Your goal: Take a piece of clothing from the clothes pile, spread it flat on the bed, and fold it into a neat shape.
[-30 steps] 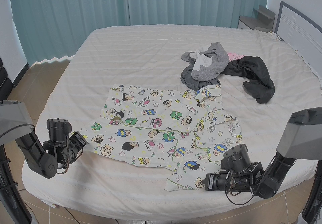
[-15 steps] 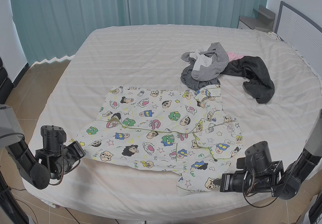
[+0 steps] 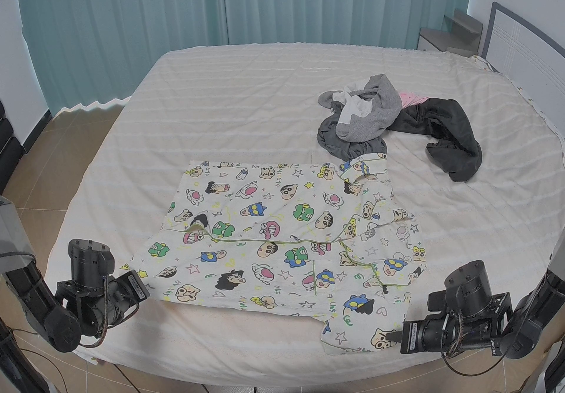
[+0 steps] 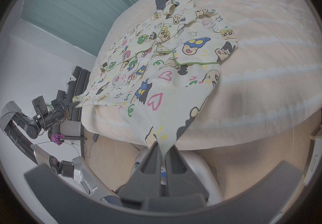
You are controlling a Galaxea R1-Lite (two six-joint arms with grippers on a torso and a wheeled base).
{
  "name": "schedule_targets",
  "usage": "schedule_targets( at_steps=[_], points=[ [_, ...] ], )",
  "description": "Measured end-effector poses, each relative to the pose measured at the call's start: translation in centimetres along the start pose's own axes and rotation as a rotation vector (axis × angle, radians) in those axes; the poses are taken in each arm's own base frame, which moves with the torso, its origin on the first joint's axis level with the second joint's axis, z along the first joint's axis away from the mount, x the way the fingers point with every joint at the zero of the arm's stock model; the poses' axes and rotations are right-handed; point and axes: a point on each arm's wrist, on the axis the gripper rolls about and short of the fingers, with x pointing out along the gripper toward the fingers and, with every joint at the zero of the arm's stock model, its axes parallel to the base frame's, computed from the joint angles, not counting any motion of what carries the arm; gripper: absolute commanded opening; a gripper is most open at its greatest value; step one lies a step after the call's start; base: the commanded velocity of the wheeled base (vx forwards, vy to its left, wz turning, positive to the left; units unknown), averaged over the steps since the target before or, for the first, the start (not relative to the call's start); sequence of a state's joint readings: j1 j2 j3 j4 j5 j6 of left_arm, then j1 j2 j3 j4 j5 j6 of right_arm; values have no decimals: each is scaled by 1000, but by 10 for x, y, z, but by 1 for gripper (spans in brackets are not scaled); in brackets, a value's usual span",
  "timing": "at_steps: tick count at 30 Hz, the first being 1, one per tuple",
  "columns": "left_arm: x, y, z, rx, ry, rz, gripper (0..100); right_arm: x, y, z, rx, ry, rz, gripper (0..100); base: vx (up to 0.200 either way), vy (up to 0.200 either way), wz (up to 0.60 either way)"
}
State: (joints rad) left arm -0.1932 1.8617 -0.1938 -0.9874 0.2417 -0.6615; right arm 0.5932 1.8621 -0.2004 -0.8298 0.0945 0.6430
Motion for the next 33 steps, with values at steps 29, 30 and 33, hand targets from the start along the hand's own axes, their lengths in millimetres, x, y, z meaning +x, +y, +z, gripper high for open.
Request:
schedule_targets(
  at_steps=[29, 30, 33],
  points=[
    [-14, 12, -22, 16, 86, 33, 0, -10, -5, -14, -2, 65, -31, 100, 0, 0, 0],
    [-14, 12, -22, 17, 86, 32, 0, -10, -6, -14, -1, 65, -32, 100, 0, 0, 0],
    [-14, 12, -23, 18, 88, 32, 0, -10, -7, -14, 3, 65, -36, 100, 0, 0, 0]
  ],
)
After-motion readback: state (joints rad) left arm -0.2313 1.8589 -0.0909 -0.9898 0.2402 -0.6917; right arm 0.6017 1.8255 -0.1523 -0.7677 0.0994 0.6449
